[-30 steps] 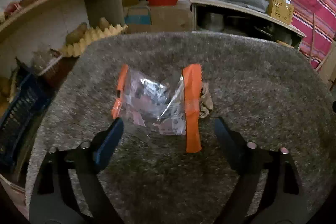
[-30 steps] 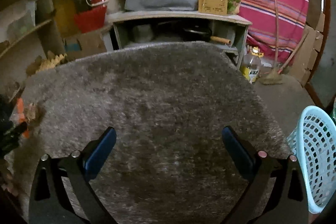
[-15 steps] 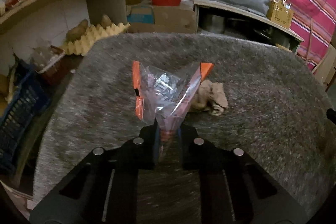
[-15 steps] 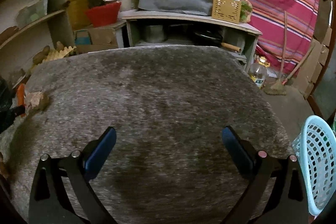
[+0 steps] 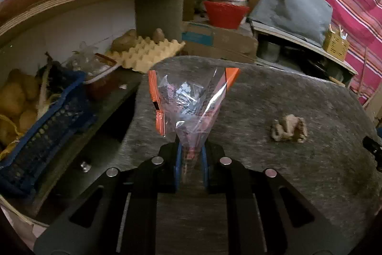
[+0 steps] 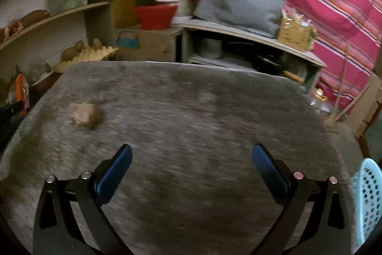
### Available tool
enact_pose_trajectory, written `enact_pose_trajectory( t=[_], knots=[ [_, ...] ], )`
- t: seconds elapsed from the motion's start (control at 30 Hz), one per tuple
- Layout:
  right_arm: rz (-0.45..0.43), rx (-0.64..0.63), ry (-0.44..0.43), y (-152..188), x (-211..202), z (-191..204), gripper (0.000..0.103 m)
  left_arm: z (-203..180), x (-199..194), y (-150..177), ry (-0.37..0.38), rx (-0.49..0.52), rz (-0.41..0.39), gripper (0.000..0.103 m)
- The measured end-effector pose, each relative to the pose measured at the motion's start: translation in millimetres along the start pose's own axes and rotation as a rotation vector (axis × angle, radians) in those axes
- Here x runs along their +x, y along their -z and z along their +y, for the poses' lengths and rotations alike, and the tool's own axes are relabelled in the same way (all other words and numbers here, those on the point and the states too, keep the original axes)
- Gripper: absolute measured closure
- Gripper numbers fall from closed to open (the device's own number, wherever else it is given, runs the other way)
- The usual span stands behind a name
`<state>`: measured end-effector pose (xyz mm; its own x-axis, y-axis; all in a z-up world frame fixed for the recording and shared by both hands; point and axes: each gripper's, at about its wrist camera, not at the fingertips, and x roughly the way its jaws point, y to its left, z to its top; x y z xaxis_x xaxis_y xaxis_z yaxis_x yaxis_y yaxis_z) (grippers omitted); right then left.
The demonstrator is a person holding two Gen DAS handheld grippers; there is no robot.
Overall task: Collect trash
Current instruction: 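Grasp the brown crumpled paper with the right tool while the left tool holds the wrapper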
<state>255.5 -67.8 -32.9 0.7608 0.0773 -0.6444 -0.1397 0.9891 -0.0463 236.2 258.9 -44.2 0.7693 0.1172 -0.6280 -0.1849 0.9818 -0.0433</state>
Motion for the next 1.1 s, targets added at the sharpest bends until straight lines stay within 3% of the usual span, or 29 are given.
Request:
enact_pose_trajectory(
  t=[0.27,0.47,0.53,0.6,0.73,0.8,0.87,1.1],
  knots=[
    [0.017,-0.137,-0.06,-19.0,25.4,89.6,0.004,27.6,-1.9,-7.3,0.006,-0.057,-0.022,0.091],
    [0.03,-0.182,-0.058,-27.5,46.9,127.0,0.006,30.6,3.0,-9.7,0.016,-0.055,-0.023,0.091],
    [0.051,-0.18,-0.057,-29.4,58.0,131.1,0.011,30.4,3.0,-10.7,0.024,-0.059,-0.023,0.091],
    [0.083,-0.17,-0.073,-31.4,69.8,133.3,0.025,28.1,1.7,-10.9,0.027,-0.053,-0.026,0.091],
    [0.131,-0.131,-0.16,-32.1,84.8,132.1,0.039,20.2,1.3,-13.3,0.025,-0.02,-0.033,0.091],
    [0.139,-0.132,-0.198,-31.5,86.4,135.1,0.057,16.9,1.5,-13.7,0.028,-0.018,-0.032,0.091],
    [0.14,-0.141,-0.22,-30.3,84.4,139.3,0.065,12.9,1.2,-14.0,0.027,-0.009,-0.032,0.091],
    [0.096,-0.138,-0.198,-33.4,69.6,122.0,0.067,-1.3,-5.2,-17.5,0.035,0.012,-0.039,0.091]
  ],
)
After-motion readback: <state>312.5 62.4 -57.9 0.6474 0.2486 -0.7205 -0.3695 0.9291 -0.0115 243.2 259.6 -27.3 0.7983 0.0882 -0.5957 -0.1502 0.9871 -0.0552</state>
